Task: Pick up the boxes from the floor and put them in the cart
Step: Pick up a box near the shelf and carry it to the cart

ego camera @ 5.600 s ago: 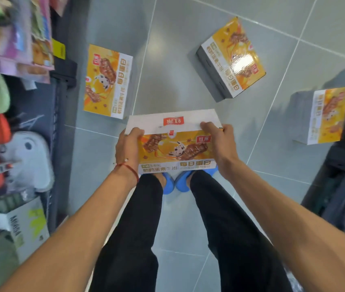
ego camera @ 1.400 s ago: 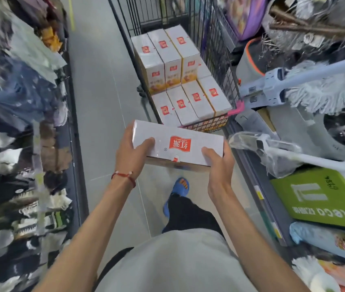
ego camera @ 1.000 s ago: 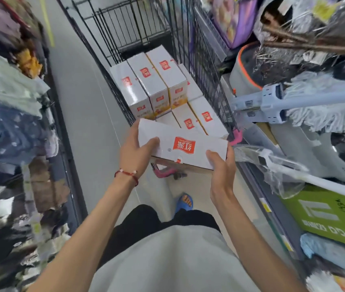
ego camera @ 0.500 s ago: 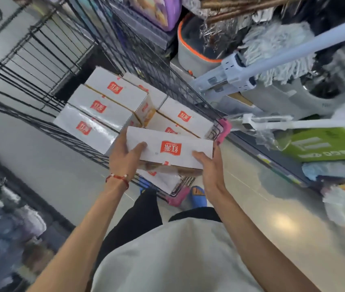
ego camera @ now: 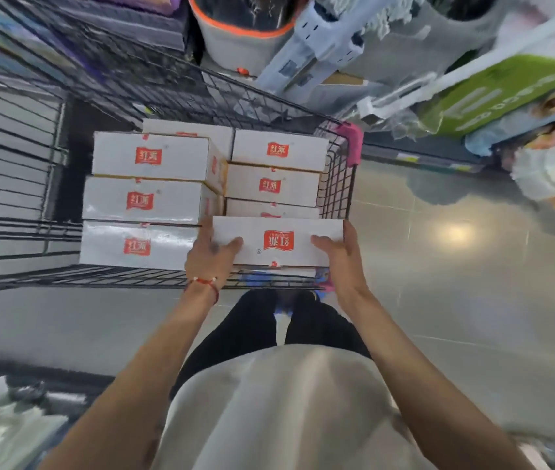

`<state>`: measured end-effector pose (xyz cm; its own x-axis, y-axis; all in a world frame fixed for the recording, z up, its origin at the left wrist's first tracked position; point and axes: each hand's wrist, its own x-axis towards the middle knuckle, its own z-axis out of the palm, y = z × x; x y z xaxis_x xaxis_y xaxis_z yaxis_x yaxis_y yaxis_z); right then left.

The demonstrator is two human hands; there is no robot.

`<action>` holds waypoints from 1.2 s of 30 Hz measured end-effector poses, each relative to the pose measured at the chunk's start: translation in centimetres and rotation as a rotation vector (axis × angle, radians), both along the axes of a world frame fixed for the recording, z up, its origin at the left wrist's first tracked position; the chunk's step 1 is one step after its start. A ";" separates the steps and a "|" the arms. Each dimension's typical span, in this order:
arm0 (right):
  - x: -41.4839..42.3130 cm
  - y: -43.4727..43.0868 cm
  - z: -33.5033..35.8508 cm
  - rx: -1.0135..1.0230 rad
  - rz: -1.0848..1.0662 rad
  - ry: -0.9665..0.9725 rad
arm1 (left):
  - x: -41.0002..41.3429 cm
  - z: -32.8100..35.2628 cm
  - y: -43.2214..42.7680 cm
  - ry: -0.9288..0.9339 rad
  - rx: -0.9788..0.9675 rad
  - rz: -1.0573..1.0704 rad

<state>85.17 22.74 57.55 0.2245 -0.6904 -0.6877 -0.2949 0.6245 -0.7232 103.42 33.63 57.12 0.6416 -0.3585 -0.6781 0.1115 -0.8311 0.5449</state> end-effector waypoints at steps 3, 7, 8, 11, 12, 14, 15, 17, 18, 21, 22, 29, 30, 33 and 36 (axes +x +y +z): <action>-0.8 1.2 -0.9 0.037 -0.017 0.003 | -0.4 -0.5 0.3 -0.013 0.045 -0.063; -1.3 2.7 -2.1 0.069 0.011 -0.002 | -0.5 -1.1 0.9 -0.066 0.132 -0.136; -1.2 3.1 -2.2 0.062 0.009 -0.010 | -0.4 -1.2 1.0 -0.069 0.150 -0.149; -1.2 3.7 -2.4 0.046 -0.011 -0.036 | -0.5 -1.3 1.5 -0.062 0.152 -0.167; -1.3 3.8 -2.4 0.043 -0.003 -0.038 | -0.5 -1.3 1.6 -0.069 0.151 -0.167; -1.4 3.7 -2.4 0.053 0.037 -0.051 | -0.5 -1.2 1.8 -0.088 0.147 -0.147; -1.5 3.7 -2.3 0.068 0.060 -0.055 | -0.4 -1.1 1.9 -0.094 0.143 -0.127; -1.5 3.8 -2.3 0.086 0.099 -0.056 | -0.3 -1.0 2.0 -0.095 0.133 -0.086; -1.6 3.8 -2.3 0.087 0.114 -0.052 | -0.4 -0.9 2.0 -0.094 0.129 -0.076; -2.0 3.7 -2.3 0.073 0.146 -0.038 | -0.7 -0.5 2.0 -0.132 0.116 -0.071; -2.2 3.6 -2.3 0.068 0.152 -0.036 | -0.9 -0.5 2.0 -0.161 0.101 -0.059; -2.8 3.0 -1.7 0.048 0.167 -0.067 | -3.1 0.2 3.1 -0.292 -0.038 0.076; -2.9 2.7 -1.6 0.043 0.172 -0.071 | -3.3 0.2 3.3 -0.318 -0.047 0.085; -3.6 2.2 -1.1 0.049 0.180 -0.064 | -3.8 0.4 3.6 -0.352 -0.063 0.123; -4.2 2.0 -0.8 0.049 0.162 -0.042 | -4.5 0.6 3.3 -0.336 -0.097 0.157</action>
<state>80.93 24.78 56.80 0.3591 -0.6087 -0.7075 -0.3647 0.6063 -0.7067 98.89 36.93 57.73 0.8747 -0.2901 -0.3882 0.0352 -0.7609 0.6479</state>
